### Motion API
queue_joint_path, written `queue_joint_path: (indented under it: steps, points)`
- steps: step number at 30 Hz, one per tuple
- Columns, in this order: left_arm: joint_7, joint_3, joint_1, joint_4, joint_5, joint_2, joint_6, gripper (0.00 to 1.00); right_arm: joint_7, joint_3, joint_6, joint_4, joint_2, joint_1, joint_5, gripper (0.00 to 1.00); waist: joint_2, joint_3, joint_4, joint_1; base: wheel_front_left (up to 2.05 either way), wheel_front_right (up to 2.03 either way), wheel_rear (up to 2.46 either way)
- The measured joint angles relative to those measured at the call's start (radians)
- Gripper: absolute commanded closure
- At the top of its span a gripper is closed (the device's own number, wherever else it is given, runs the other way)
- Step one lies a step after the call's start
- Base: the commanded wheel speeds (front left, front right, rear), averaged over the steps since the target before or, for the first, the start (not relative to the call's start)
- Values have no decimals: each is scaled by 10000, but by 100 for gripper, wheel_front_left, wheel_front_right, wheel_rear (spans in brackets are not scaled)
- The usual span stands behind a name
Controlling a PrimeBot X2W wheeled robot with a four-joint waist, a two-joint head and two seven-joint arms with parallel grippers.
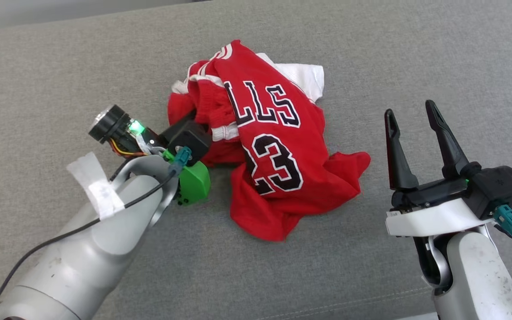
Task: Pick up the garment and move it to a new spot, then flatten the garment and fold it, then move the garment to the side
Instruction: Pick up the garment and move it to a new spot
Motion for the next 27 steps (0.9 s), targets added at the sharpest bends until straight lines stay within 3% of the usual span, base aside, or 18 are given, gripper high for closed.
queue_joint_path:
  steps: [6,14,17,22,27]
  points:
    - [-410,1158,-3,-1306,-736,1062,481,100,0,81,0,40,2,231,-48,0,0,-342,458,0,0,0,0]
    - [-334,3147,324,-3277,-1868,3522,1049,100,0,-79,0,21,6,502,-416,0,0,-557,1245,0,0,0,0]
    - [-136,3655,475,-3568,-2213,4194,1243,100,0,-174,0,0,4,545,-623,0,0,-529,1555,0,0,0,0]
    - [-138,4265,734,-3133,-2485,4851,1561,100,0,-157,0,-52,4,507,-936,0,0,-323,2031,0,0,0,0]
    - [-360,4541,1196,-2130,-3053,4730,1505,100,0,-88,0,-104,2,446,-1193,0,0,62,2394,0,0,0,0]
